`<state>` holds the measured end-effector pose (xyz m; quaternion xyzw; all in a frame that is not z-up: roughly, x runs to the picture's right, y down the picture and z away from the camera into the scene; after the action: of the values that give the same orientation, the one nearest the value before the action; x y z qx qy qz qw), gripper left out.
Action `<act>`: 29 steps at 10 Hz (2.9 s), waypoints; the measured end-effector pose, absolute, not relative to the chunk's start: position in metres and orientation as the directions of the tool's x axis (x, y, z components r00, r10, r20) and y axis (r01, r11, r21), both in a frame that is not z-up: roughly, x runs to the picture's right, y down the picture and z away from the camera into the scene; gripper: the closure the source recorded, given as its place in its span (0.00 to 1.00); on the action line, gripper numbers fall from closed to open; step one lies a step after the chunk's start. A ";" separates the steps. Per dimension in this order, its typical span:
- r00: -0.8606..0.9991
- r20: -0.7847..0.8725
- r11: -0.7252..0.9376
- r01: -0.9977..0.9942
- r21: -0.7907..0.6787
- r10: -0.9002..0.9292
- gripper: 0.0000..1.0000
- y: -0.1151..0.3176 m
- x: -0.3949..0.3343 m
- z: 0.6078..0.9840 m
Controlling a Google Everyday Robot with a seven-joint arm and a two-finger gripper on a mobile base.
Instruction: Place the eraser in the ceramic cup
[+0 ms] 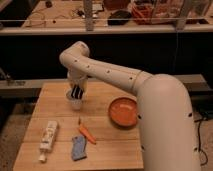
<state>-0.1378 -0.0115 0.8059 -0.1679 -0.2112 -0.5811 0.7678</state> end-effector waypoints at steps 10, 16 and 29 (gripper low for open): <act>0.224 0.529 0.260 0.966 -0.007 -0.818 0.97 -0.010 -0.144 0.807; 0.222 0.532 0.258 0.966 -0.007 -0.817 0.86 -0.010 -0.145 0.808; 0.216 0.541 0.255 0.967 -0.003 -0.813 0.55 -0.009 -0.150 0.807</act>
<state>-0.1500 -0.0093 0.8070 -0.1729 -0.2223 -0.5855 0.7602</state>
